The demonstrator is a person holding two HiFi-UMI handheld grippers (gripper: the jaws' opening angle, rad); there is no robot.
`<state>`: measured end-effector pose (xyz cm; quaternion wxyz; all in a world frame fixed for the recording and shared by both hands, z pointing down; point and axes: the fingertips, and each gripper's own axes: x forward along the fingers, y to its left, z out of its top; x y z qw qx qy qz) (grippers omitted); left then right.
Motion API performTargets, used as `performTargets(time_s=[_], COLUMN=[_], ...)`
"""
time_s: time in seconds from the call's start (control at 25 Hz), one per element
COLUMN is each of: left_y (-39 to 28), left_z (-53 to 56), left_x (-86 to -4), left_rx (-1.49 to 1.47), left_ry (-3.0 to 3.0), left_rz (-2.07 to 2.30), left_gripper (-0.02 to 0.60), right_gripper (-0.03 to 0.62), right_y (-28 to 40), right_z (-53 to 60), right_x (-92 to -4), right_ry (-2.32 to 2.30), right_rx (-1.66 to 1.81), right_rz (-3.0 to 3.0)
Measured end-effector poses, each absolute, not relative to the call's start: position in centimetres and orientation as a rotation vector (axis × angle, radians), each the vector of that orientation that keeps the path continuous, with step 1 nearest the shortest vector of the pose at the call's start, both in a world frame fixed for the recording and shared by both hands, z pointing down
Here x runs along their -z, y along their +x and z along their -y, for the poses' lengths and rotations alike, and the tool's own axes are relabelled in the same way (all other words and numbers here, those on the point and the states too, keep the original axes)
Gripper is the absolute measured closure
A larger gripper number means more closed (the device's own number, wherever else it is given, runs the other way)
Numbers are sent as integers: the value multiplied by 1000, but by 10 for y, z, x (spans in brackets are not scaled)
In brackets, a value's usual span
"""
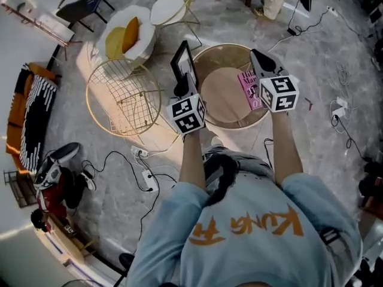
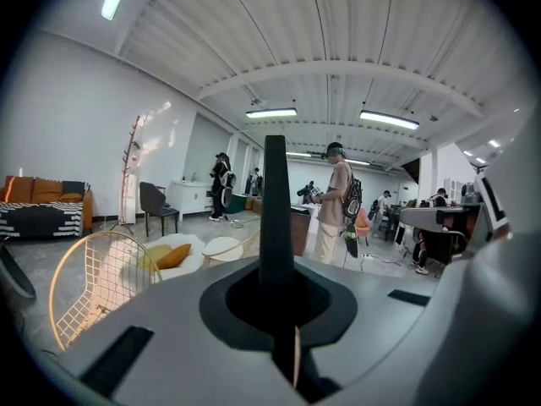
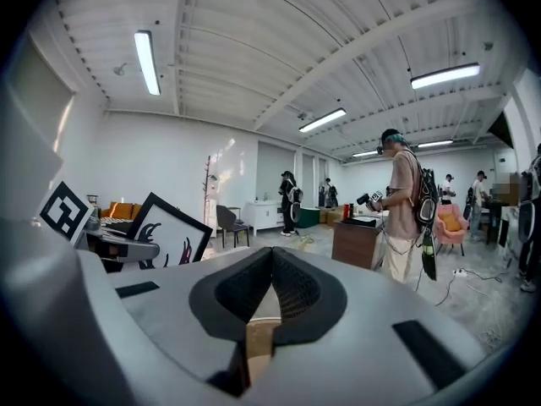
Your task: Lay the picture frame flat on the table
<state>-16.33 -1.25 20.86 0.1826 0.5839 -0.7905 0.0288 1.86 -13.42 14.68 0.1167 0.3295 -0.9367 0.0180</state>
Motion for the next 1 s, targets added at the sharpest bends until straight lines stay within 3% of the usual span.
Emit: performTargets(time_s=[0.32,1.0], left_y=[-144,-127], left_z=[63,66], left_x=[-262,-384], left_rx=[-102,-223], left_ry=[1712,1565], left_rz=[2021,1803], left_gripper=[555,555], right_gripper=[597,597], right_y=[37,29], right_z=[159,170], right_x=[-188,-317], right_ry=[1057,971], right_rx=[-113,-343], right_rz=[2576,2397])
